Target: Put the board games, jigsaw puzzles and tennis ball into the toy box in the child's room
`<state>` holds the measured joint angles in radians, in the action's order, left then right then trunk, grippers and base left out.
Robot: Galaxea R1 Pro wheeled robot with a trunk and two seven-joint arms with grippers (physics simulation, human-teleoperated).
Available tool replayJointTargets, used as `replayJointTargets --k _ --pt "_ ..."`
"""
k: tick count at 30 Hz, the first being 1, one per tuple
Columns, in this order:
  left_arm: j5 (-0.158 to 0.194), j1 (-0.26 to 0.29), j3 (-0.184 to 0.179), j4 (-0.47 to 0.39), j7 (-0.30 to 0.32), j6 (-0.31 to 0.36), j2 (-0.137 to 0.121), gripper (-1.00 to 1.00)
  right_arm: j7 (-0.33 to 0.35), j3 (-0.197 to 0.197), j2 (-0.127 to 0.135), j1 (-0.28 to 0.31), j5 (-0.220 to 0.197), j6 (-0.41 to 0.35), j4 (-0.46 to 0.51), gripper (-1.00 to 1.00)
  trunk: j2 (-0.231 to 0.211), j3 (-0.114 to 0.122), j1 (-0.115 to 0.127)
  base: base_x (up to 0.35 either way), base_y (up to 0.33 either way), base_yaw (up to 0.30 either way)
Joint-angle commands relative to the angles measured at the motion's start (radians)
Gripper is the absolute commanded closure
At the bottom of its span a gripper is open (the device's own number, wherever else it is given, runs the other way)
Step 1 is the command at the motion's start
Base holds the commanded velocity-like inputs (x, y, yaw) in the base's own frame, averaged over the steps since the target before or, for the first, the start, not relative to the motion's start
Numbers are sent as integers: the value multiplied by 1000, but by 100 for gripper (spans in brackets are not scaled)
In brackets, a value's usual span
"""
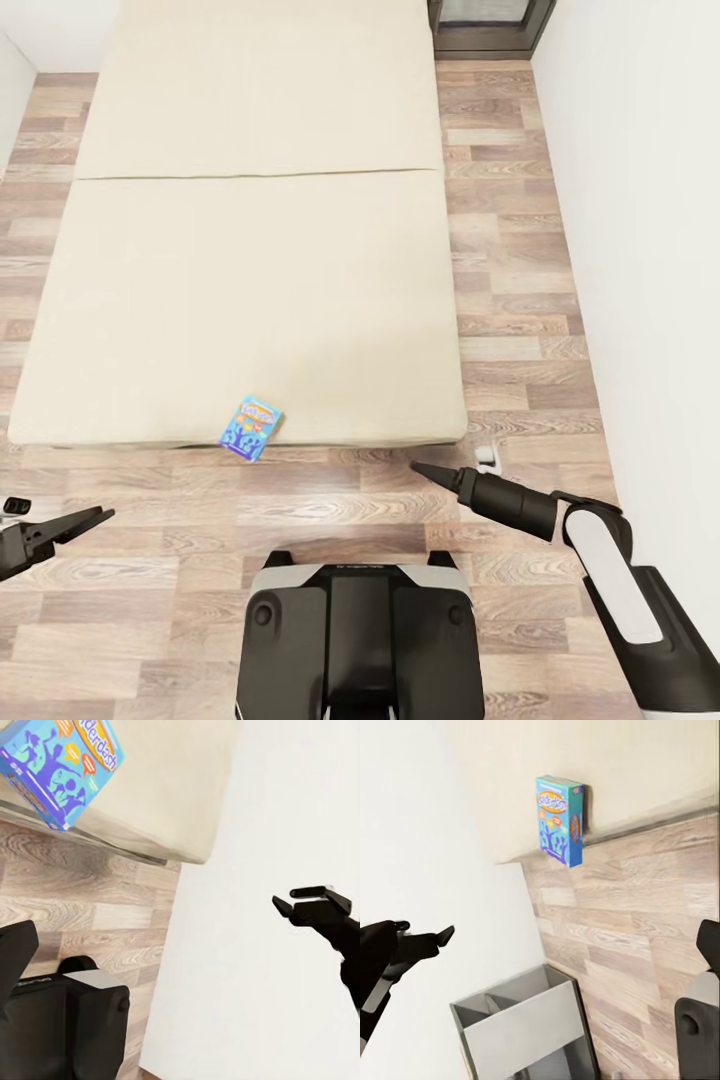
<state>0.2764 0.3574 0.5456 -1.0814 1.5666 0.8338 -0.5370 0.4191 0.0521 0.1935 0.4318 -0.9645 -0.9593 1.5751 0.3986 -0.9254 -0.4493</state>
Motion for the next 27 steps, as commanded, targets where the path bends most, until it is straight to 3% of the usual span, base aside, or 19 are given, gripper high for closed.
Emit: replayJointTargets --k 1,10,16,27 --pt "-1 0 0 0 4 10 1 -100 7 -2 3 -9 5 -2 -2 -100 1 1 -1 0 0 0" --pt "-3 0 -1 0 4 8 1 -100 7 3 8 -26 10 62 -13 -100 1 15 -1 0 0 0" --pt "-3 0 -7 -1 4 8 14 -100 8 7 -5 -27 61 69 -12 -100 1 25 -1 0 0 0" --pt "-3 0 -8 -3 4 8 24 -100 10 5 -7 -27 69 70 -12 -100 1 44 -1 0 0 0"
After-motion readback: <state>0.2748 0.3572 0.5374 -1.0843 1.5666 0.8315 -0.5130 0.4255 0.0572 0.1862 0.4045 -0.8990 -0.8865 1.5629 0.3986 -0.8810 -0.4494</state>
